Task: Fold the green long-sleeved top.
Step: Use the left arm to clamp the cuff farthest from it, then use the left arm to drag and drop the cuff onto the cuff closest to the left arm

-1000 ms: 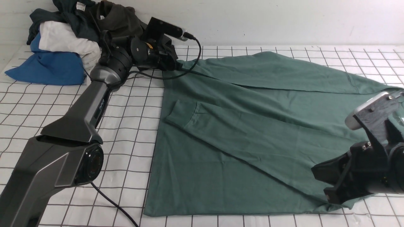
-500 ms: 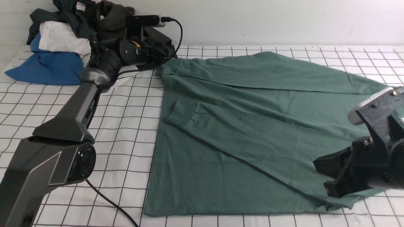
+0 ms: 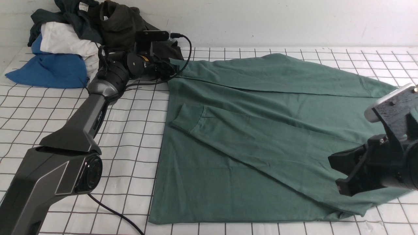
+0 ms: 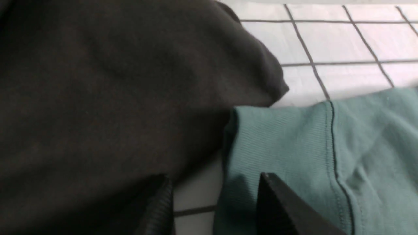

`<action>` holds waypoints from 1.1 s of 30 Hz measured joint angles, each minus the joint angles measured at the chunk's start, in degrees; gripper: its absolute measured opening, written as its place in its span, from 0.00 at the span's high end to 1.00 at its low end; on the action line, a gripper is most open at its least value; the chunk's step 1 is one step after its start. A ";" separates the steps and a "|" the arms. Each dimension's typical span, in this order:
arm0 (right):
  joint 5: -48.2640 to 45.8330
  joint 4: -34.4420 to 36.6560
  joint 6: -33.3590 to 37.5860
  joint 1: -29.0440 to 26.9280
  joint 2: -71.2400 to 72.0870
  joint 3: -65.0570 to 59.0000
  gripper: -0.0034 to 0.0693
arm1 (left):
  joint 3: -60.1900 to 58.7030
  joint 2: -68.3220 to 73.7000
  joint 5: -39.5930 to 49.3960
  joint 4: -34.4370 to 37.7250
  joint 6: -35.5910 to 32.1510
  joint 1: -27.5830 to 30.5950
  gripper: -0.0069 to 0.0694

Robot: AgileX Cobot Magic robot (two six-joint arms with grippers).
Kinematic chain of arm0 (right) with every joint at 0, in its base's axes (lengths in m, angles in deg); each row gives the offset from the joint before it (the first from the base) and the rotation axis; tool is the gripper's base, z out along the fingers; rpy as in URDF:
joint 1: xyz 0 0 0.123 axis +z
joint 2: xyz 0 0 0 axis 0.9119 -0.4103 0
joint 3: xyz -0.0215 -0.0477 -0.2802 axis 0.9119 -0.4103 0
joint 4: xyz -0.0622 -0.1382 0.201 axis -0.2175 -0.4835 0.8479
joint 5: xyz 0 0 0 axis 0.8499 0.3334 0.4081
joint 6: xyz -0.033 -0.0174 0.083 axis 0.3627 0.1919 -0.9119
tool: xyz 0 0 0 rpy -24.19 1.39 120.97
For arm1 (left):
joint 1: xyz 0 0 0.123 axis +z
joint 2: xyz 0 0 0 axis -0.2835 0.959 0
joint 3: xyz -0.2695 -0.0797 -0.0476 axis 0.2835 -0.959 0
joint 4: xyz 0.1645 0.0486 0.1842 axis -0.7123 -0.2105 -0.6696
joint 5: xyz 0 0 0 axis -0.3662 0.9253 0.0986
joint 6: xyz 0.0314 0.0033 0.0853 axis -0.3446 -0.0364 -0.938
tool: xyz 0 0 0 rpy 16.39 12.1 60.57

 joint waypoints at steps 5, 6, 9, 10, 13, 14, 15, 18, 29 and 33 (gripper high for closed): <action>0.00 0.00 0.00 0.00 0.00 0.00 0.97 | 0.61 0.00 -1.40 0.22 -6.05 -0.53 0.85; 0.00 0.00 0.00 0.00 0.00 0.00 0.97 | 1.26 0.06 -1.47 0.22 -6.40 -0.53 0.88; -0.06 0.00 0.00 0.00 0.00 0.00 0.97 | 3.77 0.06 -1.60 0.22 -6.93 -0.53 0.91; -0.06 0.00 0.00 0.00 0.00 0.00 0.97 | 4.25 -0.12 -1.66 0.22 -7.00 -0.53 0.91; -0.24 0.00 0.00 0.00 0.00 0.00 0.97 | 4.67 -1.50 0.12 0.12 -7.68 -0.53 0.91; -0.24 0.00 0.00 0.00 0.00 0.00 0.97 | 4.67 -1.61 0.68 0.12 -7.73 -0.53 0.91; -0.24 0.00 0.00 0.00 0.00 0.00 0.97 | 4.67 -2.67 3.16 0.12 -7.80 -0.53 0.91; -0.26 0.00 0.00 0.00 0.00 0.00 0.97 | 4.67 -5.41 10.67 1.10 -7.92 -0.53 0.91; -0.37 -0.66 3.34 0.00 1.02 0.00 0.97 | 4.67 -21.89 38.96 5.81 -5.25 -4.29 0.91; -0.81 -4.75 3.29 0.00 5.31 0.00 0.97 | 4.37 -33.35 39.24 4.00 -1.20 -9.13 0.91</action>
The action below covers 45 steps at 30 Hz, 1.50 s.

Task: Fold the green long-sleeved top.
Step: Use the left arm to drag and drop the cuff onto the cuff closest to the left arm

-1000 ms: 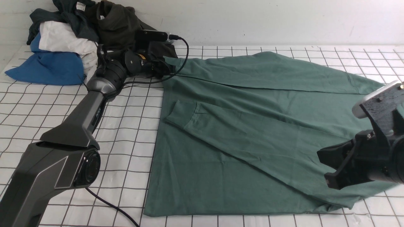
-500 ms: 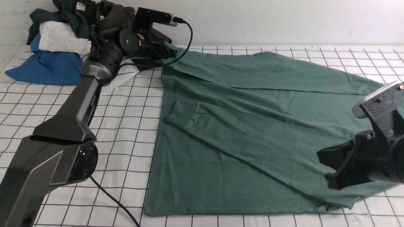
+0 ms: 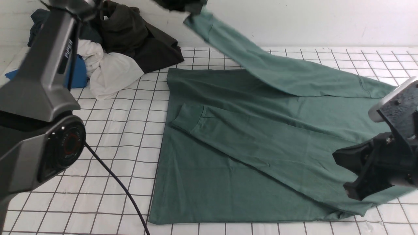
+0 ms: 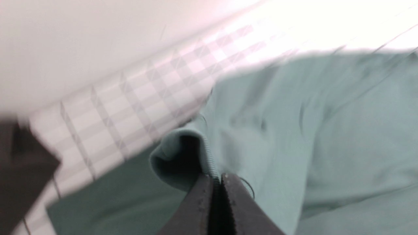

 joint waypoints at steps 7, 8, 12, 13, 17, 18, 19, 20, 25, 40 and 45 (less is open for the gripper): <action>-0.14 -8.43 -5.87 0.00 8.59 0.00 0.97 | -26.87 -16.62 -0.93 -9.44 5.20 -4.08 0.91; -0.19 -9.21 -6.59 0.00 9.44 0.00 0.97 | -33.46 -16.68 -1.52 -10.26 5.51 -4.21 0.91; -0.31 -11.17 -8.60 0.00 11.19 0.00 0.97 | -56.30 -12.83 -2.12 -13.29 5.69 -4.21 0.91; -0.45 -11.82 -8.71 0.00 11.30 0.00 0.97 | -61.70 -12.25 -2.52 -13.94 5.86 -4.21 0.90; -0.64 -12.61 -9.43 0.00 11.16 0.00 0.97 | -72.58 -13.83 -6.25 -14.04 6.02 -4.40 0.90; -0.64 -12.60 -9.55 0.00 11.10 0.00 0.97 | -72.97 -14.14 -6.47 -14.04 5.95 -4.48 0.90; -0.20 -12.60 -10.97 0.00 10.48 0.00 0.97 | -73.66 -15.23 -6.65 -14.04 5.69 -4.83 0.90; 0.47 -12.60 -13.04 0.00 9.47 0.00 0.97 | -73.89 -15.96 -6.81 -14.04 5.20 -5.19 0.90; -2.96 -13.89 -23.38 -4.02 -0.41 5.95 0.97 | -73.93 -18.31 -8.63 -13.49 3.91 -6.10 0.89; -33.70 -16.26 -24.95 -15.53 -65.97 79.06 0.59 | -73.93 -19.42 -9.24 -11.96 1.08 -6.10 0.89; -43.10 -19.98 -27.88 -14.43 -86.86 106.26 0.51 | -73.93 -19.42 -9.13 -11.72 0.91 -6.10 0.89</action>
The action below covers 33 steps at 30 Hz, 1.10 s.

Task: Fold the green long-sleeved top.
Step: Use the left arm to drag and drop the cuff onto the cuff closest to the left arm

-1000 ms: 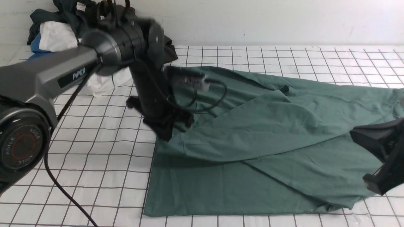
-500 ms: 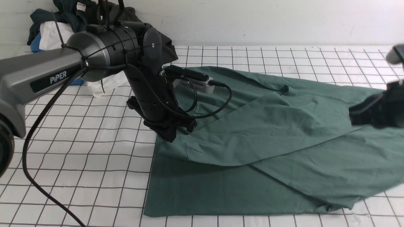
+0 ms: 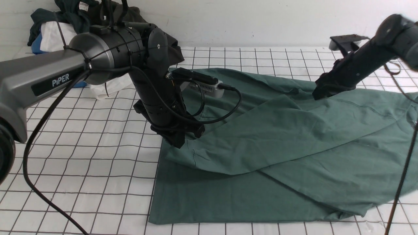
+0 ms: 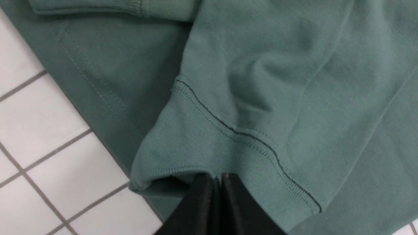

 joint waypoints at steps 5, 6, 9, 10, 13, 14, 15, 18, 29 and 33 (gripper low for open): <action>-1.21 -3.20 -1.30 1.79 -1.48 6.97 0.50 | 0.00 0.00 0.00 0.11 -0.34 0.00 0.89; -1.21 -3.20 -1.30 1.87 -1.42 6.97 0.50 | 0.00 0.00 0.00 0.11 -0.34 0.00 0.89; -1.66 0.90 -1.02 2.06 -1.81 7.07 0.48 | 0.00 0.00 0.00 0.18 -1.10 0.00 0.89; -1.66 1.25 -0.95 2.08 -1.93 7.07 0.48 | 0.00 0.00 -0.06 0.18 -1.10 0.00 0.89; -1.71 1.89 0.74 2.82 -3.10 7.10 0.48 | 0.00 0.00 -0.06 0.18 -2.04 0.00 0.89; -1.71 1.58 1.19 3.06 -3.30 7.10 0.48 | 0.00 0.00 -0.06 0.18 -2.18 0.00 0.89; -1.71 1.50 1.45 3.20 -3.42 7.10 0.48 | 0.00 0.00 -0.06 0.18 -2.34 0.00 0.89; -1.57 -1.38 5.25 4.61 -3.71 7.23 0.57 | 0.00 0.00 -0.06 0.23 -2.53 0.00 0.89; 8.52 -9.03 4.14 3.77 -4.08 13.00 0.93 | 0.00 0.00 0.11 0.42 -2.57 0.00 0.89; 11.91 -5.25 3.83 2.86 -4.42 13.10 0.93 | 0.00 0.00 -0.22 0.67 -2.57 0.00 0.89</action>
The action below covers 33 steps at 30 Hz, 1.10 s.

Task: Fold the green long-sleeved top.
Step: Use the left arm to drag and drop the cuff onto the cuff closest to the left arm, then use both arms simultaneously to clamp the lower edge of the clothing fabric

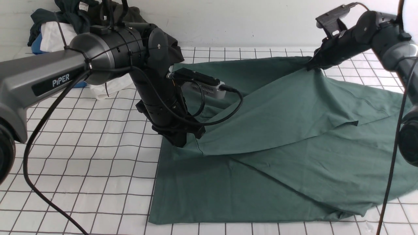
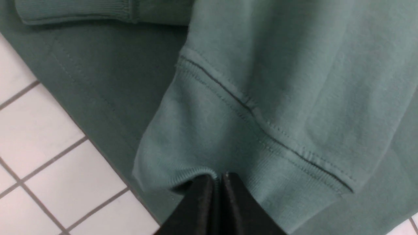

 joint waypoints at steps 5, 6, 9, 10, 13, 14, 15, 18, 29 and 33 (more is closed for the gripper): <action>1.09 5.02 0.12 -1.23 -0.43 -0.72 0.81 | 0.00 0.00 -0.30 -0.11 0.00 0.00 0.79; 1.11 5.49 0.12 -1.62 -0.43 -0.72 0.75 | 0.00 0.00 -0.30 -0.23 0.00 0.00 0.76; 0.29 5.71 0.30 -3.38 1.63 -1.82 0.52 | 0.00 0.00 -0.45 -0.28 0.00 0.00 0.63; -0.51 5.71 0.42 -3.80 2.44 -2.57 0.47 | 0.00 0.00 -0.45 -0.28 0.00 0.00 0.59; -6.45 5.64 0.39 -6.93 9.13 -8.29 0.34 | 0.00 0.00 -0.45 -0.28 0.05 0.00 0.48; -8.12 5.50 0.32 -7.48 10.96 -10.37 0.33 | 0.00 0.00 -0.45 -0.28 0.05 0.00 0.46; -9.64 5.13 0.25 -8.39 12.71 -12.71 0.33 | 0.00 0.00 -0.45 -0.28 0.05 0.00 0.44; -11.77 2.67 0.20 -9.90 16.52 -20.16 0.32 | 0.00 0.00 -0.45 -0.28 0.05 0.00 0.43; 5.13 -6.71 -1.33 -10.05 16.80 -38.04 0.60 | 0.00 0.00 0.10 -0.17 -0.32 0.00 0.42; 5.96 -8.39 -1.33 -9.73 16.72 -37.92 0.81 | 0.00 0.00 0.10 -0.17 -0.36 0.00 0.45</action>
